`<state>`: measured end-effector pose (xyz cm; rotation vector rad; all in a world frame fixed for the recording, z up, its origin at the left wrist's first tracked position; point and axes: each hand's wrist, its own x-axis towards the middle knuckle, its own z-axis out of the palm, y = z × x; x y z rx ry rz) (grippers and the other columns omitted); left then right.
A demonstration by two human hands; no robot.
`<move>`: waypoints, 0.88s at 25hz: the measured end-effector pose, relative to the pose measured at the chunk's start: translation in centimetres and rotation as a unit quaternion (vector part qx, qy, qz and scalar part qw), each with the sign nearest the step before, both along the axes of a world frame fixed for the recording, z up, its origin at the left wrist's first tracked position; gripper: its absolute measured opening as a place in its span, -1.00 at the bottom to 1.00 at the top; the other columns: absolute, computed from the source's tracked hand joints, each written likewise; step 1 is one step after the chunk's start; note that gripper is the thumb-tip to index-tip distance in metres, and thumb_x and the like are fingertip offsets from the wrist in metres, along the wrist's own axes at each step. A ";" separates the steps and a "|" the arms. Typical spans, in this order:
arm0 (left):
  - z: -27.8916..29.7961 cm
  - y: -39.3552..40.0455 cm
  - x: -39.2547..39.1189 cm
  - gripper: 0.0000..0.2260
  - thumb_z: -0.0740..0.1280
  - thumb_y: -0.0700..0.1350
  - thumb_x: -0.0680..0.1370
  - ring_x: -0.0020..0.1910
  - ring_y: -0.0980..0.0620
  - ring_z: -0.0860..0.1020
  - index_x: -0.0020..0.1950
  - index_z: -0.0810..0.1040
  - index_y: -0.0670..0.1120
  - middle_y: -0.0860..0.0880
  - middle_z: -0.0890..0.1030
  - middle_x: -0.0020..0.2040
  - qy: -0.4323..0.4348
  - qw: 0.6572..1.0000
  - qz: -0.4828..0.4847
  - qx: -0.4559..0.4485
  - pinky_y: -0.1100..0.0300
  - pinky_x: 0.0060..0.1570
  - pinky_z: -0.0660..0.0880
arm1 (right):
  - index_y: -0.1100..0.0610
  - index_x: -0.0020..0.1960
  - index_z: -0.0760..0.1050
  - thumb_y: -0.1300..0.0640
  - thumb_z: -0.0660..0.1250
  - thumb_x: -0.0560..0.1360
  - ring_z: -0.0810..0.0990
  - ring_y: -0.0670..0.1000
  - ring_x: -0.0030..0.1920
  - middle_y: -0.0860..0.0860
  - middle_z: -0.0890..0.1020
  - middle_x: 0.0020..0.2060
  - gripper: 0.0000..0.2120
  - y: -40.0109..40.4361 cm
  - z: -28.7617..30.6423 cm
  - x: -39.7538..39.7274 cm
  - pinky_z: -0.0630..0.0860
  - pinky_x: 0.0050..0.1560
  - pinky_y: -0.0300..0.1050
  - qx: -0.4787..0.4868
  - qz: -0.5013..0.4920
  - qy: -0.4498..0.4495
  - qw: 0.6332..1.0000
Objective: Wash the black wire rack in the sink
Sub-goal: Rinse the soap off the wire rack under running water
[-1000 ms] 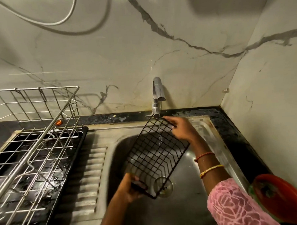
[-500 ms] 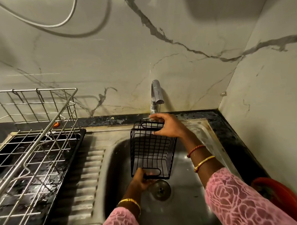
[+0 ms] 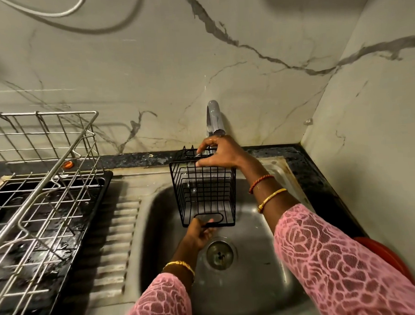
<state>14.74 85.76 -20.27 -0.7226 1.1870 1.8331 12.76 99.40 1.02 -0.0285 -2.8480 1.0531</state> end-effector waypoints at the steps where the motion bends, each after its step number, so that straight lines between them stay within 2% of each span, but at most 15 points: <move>1: -0.2 -0.2 0.1 -0.77 0.03 -0.29 0.60 -0.29 -0.04 0.42 -0.07 0.47 -0.28 -0.19 0.58 -0.19 0.001 1.000 0.013 0.010 0.22 -0.33 0.41 | 0.04 -0.03 0.60 -0.02 0.52 0.30 0.52 -0.07 0.08 -0.05 0.60 0.06 -0.72 0.2 0.0 0.2 0.46 0.05 -0.19 -0.017 -0.011 0.005 1.000; 2: -0.4 -0.4 0.1 -0.77 0.04 -0.29 0.61 -0.28 -0.03 0.43 -0.04 0.48 -0.27 -0.19 0.59 -0.19 0.004 1.000 0.023 0.016 0.19 -0.29 0.42 | 0.04 -0.03 0.60 -0.05 0.50 0.31 0.53 -0.05 0.09 -0.05 0.60 0.06 -0.72 0.4 -0.2 0.4 0.47 0.07 -0.15 -0.034 -0.023 0.011 0.999; 5: -0.2 -0.8 0.4 -0.77 0.05 -0.26 0.65 -0.34 0.02 0.47 -0.08 0.46 -0.20 -0.15 0.58 -0.13 0.018 0.999 0.035 0.019 0.32 -0.41 0.46 | -0.06 0.10 0.54 -0.18 0.45 0.31 0.53 -0.01 0.15 -0.03 0.58 0.15 -0.59 1.8 -1.3 1.8 0.50 0.14 -0.04 -0.083 -0.059 0.009 0.995; 7: 0.1 -1.1 0.6 -0.83 0.08 -0.21 0.66 -0.46 0.07 0.53 0.05 0.45 -0.21 -0.15 0.57 0.00 0.032 0.998 0.049 0.020 0.23 -0.39 0.54 | -0.15 0.22 0.44 -0.22 0.44 0.29 0.49 0.01 0.21 0.00 0.52 0.25 -0.46 2.9 -2.0 3.3 0.48 0.18 0.02 -0.053 -0.063 -0.009 0.997; 8: 0.2 -1.3 0.6 -0.84 0.09 -0.18 0.66 -0.40 0.05 0.57 0.14 0.42 -0.18 -0.16 0.56 0.08 0.045 0.997 0.061 0.023 0.16 -0.37 0.57 | -0.14 0.28 0.40 -0.16 0.45 0.33 0.47 0.02 0.23 0.01 0.50 0.28 -0.45 3.5 -2.5 4.0 0.47 0.19 0.00 -0.035 -0.068 -0.010 0.997; 10: 0.0 -1.9 0.6 -0.87 0.12 -0.16 0.65 -0.08 -0.09 0.60 0.14 0.41 -0.12 -0.17 0.55 0.11 0.083 0.993 0.086 0.012 0.02 -0.26 0.55 | -0.06 0.35 0.37 0.07 0.42 0.43 0.46 0.04 0.25 0.04 0.48 0.30 -0.48 4.4 -3.7 5.4 0.44 0.18 -0.08 -0.044 -0.104 0.016 0.993; 11: 0.2 -2.2 0.7 -0.90 0.12 -0.16 0.65 -0.02 -0.12 0.57 0.05 0.42 -0.09 -0.15 0.56 0.07 0.104 0.990 0.094 0.003 0.01 -0.19 0.51 | -0.03 0.36 0.37 0.17 0.39 0.45 0.46 0.03 0.26 0.04 0.48 0.30 -0.50 4.8 -4.3 6.2 0.44 0.19 -0.11 -0.067 -0.128 0.038 0.989; 14: 0.9 -2.9 0.4 -0.86 0.13 -0.16 0.65 -0.12 -0.03 0.56 -0.06 0.41 -0.04 -0.08 0.59 -0.07 0.166 0.977 0.126 -0.035 0.09 -0.18 0.46 | 0.02 0.37 0.36 0.35 0.28 0.48 0.43 0.00 0.29 0.01 0.45 0.32 -0.49 4.9 -6.8 8.3 0.48 0.17 -0.19 -0.143 -0.188 0.076 0.969; 16: 0.7 -3.6 0.1 -0.88 0.17 -0.15 0.64 -0.10 -0.03 0.57 -0.06 0.45 -0.04 -0.06 0.60 -0.11 0.213 0.964 0.148 -0.062 0.11 -0.17 0.47 | 0.00 0.35 0.36 0.41 0.23 0.49 0.45 -0.06 0.21 -0.07 0.44 0.26 -0.48 4.5 -9.1 9.5 0.51 -0.04 -0.38 -0.191 -0.227 0.080 0.952; 17: 0.5 -3.9 0.0 -0.89 0.21 -0.16 0.62 -0.11 -0.05 0.57 -0.08 0.48 -0.04 -0.06 0.61 -0.15 0.236 0.955 0.163 -0.073 0.11 -0.18 0.47 | -0.03 0.32 0.38 0.42 0.23 0.48 0.48 -0.07 0.16 -0.07 0.45 0.22 -0.48 4.2 -10.1 10.2 0.53 -0.10 -0.38 -0.215 -0.236 0.092 0.943; 18: 0.4 -4.3 0.0 -0.88 0.26 -0.18 0.60 -0.15 -0.05 0.55 -0.13 0.50 -0.05 -0.04 0.61 -0.21 0.261 0.945 0.177 -0.089 0.12 -0.20 0.44 | -0.05 0.26 0.41 0.44 0.24 0.47 0.51 -0.05 0.13 -0.02 0.50 0.20 -0.49 4.0 -11.1 11.0 0.56 -0.07 -0.29 -0.240 -0.237 0.112 0.935; 20: 0.6 -4.9 0.4 -0.82 0.35 -0.21 0.54 -0.30 0.08 0.52 -0.26 0.52 -0.05 0.08 0.59 -0.37 0.306 0.922 0.210 -0.114 0.15 -0.26 0.39 | -0.01 0.22 0.45 0.43 0.28 0.46 0.52 0.01 0.17 0.08 0.54 0.20 -0.54 3.5 -12.9 12.4 0.55 0.13 -0.01 -0.289 -0.246 0.124 0.917; 22: 1.3 -5.2 1.0 -0.81 0.38 -0.21 0.52 -0.36 0.23 0.54 -0.29 0.51 -0.08 0.12 0.62 -0.43 0.330 0.906 0.234 -0.122 0.23 -0.24 0.43 | 0.02 0.28 0.43 0.22 0.37 0.45 0.47 0.00 0.24 0.02 0.51 0.24 -0.58 2.9 -14.5 13.8 0.48 0.21 0.00 -0.312 -0.275 0.088 0.905</move>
